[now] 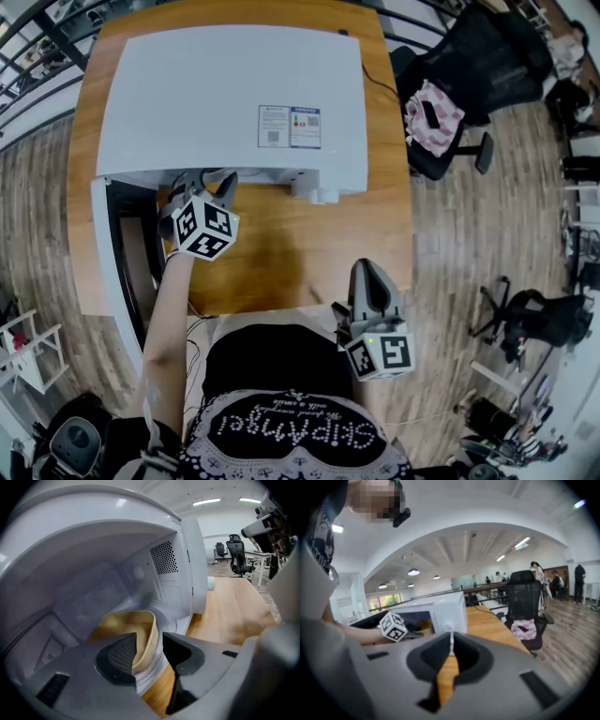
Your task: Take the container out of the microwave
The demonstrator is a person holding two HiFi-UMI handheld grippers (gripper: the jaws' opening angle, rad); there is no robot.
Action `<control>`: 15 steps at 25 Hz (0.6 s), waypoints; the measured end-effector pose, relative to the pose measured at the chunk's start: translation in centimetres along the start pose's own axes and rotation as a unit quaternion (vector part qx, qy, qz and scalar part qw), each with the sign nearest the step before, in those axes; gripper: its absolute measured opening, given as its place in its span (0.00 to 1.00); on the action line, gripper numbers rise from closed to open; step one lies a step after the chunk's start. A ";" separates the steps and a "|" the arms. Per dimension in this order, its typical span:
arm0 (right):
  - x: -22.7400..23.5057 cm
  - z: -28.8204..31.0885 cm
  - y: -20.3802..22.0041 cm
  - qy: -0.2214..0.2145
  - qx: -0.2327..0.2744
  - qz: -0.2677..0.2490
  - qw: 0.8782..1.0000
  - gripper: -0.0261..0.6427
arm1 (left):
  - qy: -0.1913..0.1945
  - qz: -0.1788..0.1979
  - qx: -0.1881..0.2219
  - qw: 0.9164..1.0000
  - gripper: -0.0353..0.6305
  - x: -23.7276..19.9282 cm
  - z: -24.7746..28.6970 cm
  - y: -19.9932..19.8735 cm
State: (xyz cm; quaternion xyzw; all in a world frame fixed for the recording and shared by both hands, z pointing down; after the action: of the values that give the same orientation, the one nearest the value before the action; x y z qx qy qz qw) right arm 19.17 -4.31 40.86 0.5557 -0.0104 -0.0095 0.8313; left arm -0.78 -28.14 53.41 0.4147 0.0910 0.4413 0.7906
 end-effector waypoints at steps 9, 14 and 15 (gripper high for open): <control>-0.4 0.4 0.1 -0.008 -0.003 0.000 1.000 0.10 | -0.005 0.024 -0.011 1.000 0.26 0.1 0.6 0.1; -0.4 0.5 0.0 -0.010 -0.003 0.004 1.000 0.10 | -0.006 0.034 -0.011 0.999 0.20 0.0 0.7 -0.1; -0.4 0.5 0.0 -0.010 -0.003 0.005 1.000 0.10 | -0.005 0.037 -0.012 0.999 0.20 0.0 0.7 -0.1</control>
State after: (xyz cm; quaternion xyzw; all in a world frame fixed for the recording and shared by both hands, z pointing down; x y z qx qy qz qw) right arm 18.80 -4.75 41.04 0.5529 -0.0209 -0.0111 0.8329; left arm -0.39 -28.54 53.75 0.4105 0.0663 0.4688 0.7793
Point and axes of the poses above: the fingertips, and each gripper's own axes: z forward along the fingers, x to its right, y out of its underside, the point moved 3 cm from there along -z, backward along the fingers, and after that the axes turned 12 degrees about -z, right-handed, at the moved point
